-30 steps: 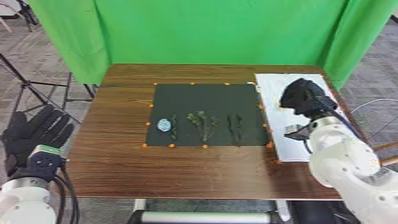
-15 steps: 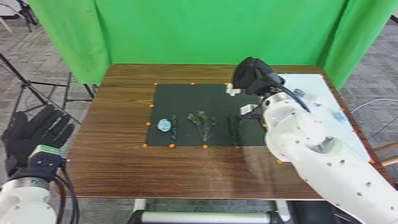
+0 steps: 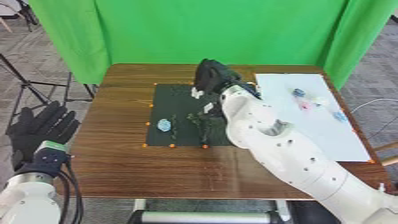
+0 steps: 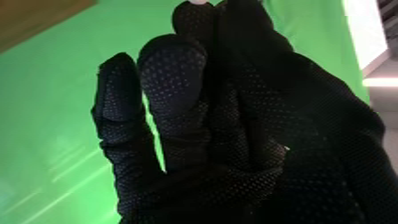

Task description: Arrange flowers

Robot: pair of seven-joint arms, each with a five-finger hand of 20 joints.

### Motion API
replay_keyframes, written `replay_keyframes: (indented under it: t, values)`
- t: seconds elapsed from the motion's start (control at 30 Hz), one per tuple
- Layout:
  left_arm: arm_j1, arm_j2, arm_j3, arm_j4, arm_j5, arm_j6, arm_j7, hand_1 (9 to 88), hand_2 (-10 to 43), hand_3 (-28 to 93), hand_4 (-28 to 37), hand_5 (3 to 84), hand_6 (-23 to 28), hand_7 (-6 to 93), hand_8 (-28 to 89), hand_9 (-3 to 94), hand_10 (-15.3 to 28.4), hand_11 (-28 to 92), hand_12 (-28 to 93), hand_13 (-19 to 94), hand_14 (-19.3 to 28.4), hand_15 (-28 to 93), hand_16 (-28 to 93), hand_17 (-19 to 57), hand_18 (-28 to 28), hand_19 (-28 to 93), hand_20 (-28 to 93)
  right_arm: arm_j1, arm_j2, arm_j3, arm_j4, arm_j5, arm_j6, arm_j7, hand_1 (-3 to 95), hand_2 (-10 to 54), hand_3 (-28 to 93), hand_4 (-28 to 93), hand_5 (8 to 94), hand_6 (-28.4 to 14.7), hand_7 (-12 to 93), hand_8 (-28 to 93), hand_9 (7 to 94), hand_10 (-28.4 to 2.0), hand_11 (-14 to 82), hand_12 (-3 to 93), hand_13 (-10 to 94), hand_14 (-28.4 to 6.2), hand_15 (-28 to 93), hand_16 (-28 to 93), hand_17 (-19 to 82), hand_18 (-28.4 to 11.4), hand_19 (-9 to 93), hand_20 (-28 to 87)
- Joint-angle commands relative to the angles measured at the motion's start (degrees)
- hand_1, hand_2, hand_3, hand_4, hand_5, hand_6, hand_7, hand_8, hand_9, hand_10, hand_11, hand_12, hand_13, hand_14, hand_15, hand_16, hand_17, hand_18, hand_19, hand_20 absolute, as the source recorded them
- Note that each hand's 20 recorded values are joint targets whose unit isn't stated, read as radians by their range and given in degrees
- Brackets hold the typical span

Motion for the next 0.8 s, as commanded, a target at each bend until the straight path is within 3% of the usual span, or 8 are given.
replay_keyframes:
  t: [0.03, 0.3, 0.5, 0.6, 0.8]
  values:
    - [-1.9, 0.94, 1.26, 0.68, 0.58, -0.65, -0.96, 28.1, 11.0, 73, -28.3, 46.5, 8.8, 21.9, -13, 41.3, 15.1, 31, 9, 31, 16.9, 55, -10, -4.0, 15.3, 43, 13, 1.6, -7.1, -2.4, 4.3, -1.2, -1.7, -0.6, 68.4, -9.5, 66, -28, 75.5, -0.5, 32, 7, 83.6, -7.1, 12.5, 46.8, 80, -0.8, 42, 59, 41, -20.6, 72, 42]
    - [-2.9, 1.67, 2.20, 0.76, 0.24, -0.74, -0.28, 28.1, 11.0, 73, -28.3, 46.6, 8.8, 22.1, -13, 41.3, 15.1, 31, 9, 31, 16.9, 56, -11, -4.1, 15.3, 43, 13, 3.2, -11.4, -4.6, 10.1, -2.6, -1.2, -0.2, 68.5, -9.5, 66, -28, 75.3, -0.4, 33, 7, 83.8, -7.2, 12.5, 46.5, 80, -0.9, 42, 59, 41, -20.5, 72, 42]
    - [-3.8, 1.59, 3.11, 1.07, 0.72, -1.02, -0.74, 28.0, 11.0, 73, -28.3, 46.6, 8.8, 22.4, -13, 41.3, 15.3, 32, 9, 31, 16.9, 56, -11, -4.1, 15.4, 43, 13, 1.8, -12.5, -4.5, 13.2, -4.0, -2.4, 0.2, 68.6, -9.5, 66, -28, 75.5, -0.6, 33, 7, 83.9, -7.1, 12.6, 46.4, 80, -0.9, 42, 58, 41, -20.3, 71, 42]
    - [-4.4, 1.65, 3.33, 1.39, 0.37, -0.84, -0.39, 28.0, 11.0, 73, -28.3, 46.7, 8.8, 22.6, -13, 41.4, 15.3, 32, 9, 31, 17.0, 56, -11, -4.1, 15.4, 43, 13, 1.5, -12.9, -4.4, 14.5, -3.8, -1.7, 0.8, 68.7, -9.5, 66, -28, 75.6, -0.5, 33, 7, 83.9, -7.1, 12.6, 46.3, 80, -0.9, 42, 58, 41, -20.3, 71, 42]
    - [-4.0, 1.62, 3.60, 1.03, 0.30, -0.62, -0.32, 28.0, 11.0, 73, -28.3, 46.7, 8.8, 22.8, -13, 41.4, 15.4, 32, 9, 31, 17.0, 57, -11, -4.1, 15.4, 44, 13, 0.5, -12.9, -4.1, 15.6, -4.9, -2.5, 0.8, 68.4, -9.5, 66, -28, 75.4, -0.5, 33, 7, 83.8, -7.0, 12.7, 46.4, 80, -0.5, 42, 59, 41, -20.1, 71, 42]
